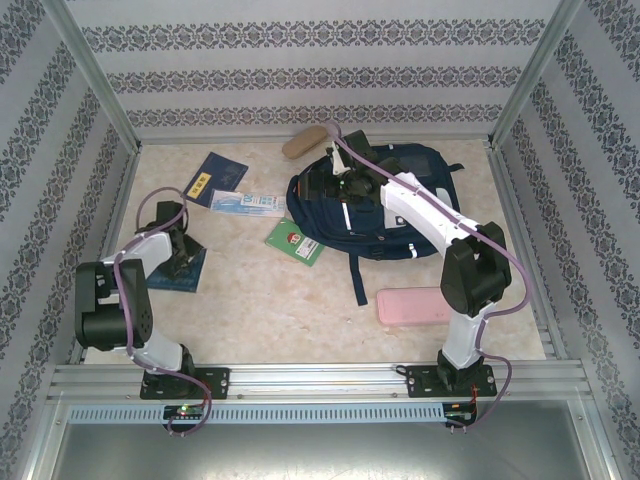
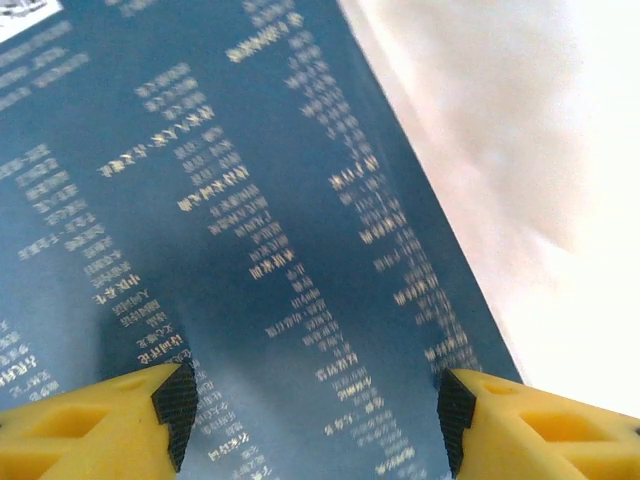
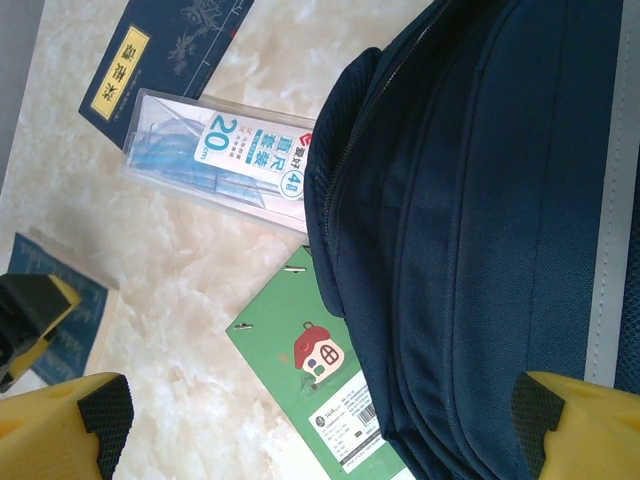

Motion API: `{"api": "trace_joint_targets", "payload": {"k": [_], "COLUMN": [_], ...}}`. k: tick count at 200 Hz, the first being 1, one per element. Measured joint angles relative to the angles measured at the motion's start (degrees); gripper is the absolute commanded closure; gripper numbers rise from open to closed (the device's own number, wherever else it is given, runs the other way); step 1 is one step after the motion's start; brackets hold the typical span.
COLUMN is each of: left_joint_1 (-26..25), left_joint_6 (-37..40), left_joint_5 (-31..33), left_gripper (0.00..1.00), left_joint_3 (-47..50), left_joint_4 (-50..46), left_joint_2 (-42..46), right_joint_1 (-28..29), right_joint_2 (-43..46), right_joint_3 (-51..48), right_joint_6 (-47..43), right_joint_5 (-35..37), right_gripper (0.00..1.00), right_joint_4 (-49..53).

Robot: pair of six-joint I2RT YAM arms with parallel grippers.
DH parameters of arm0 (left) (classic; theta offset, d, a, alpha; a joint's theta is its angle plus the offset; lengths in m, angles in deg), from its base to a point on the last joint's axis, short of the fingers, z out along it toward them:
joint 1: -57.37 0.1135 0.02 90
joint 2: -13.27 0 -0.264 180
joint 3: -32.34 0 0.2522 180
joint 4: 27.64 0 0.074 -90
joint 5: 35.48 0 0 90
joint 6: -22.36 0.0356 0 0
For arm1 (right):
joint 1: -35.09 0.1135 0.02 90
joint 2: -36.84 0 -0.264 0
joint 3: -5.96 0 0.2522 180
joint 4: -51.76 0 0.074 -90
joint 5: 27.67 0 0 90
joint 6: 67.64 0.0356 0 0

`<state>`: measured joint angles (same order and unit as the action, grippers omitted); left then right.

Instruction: Pack the student bag

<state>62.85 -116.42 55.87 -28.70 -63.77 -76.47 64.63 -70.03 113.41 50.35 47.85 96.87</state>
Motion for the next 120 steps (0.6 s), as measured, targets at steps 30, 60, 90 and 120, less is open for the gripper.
{"api": "trace_joint_targets", "payload": {"k": [30,60,90,120], "left_joint_1": [-10.2,-17.6,-23.5,-26.5], "left_joint_6": [-2.1,-4.8,-6.8,-7.0], "left_joint_5": [-3.2,-5.2,-5.9,-6.3], "left_gripper": [0.33,0.33,0.33,0.30], "left_joint_3": [-2.0,-3.5,-3.7,-3.0], "left_joint_4": [4.1,6.2,6.3,4.1], "left_joint_2": [-2.3,-3.8,-3.9,-1.6], "right_joint_1": [0.3,0.9,1.1,1.4], "right_joint_2": [0.0,0.0,0.0,0.0], "right_joint_3": [0.3,0.4,0.4,0.4], "right_joint_6": [0.0,0.0,0.0,-0.2], "right_joint_5": [0.0,-0.2,-0.3,-1.1], "right_gripper": [0.02,0.02,0.02,0.09], "right_joint_4": [0.0,-0.2,-0.2,-0.3]}}
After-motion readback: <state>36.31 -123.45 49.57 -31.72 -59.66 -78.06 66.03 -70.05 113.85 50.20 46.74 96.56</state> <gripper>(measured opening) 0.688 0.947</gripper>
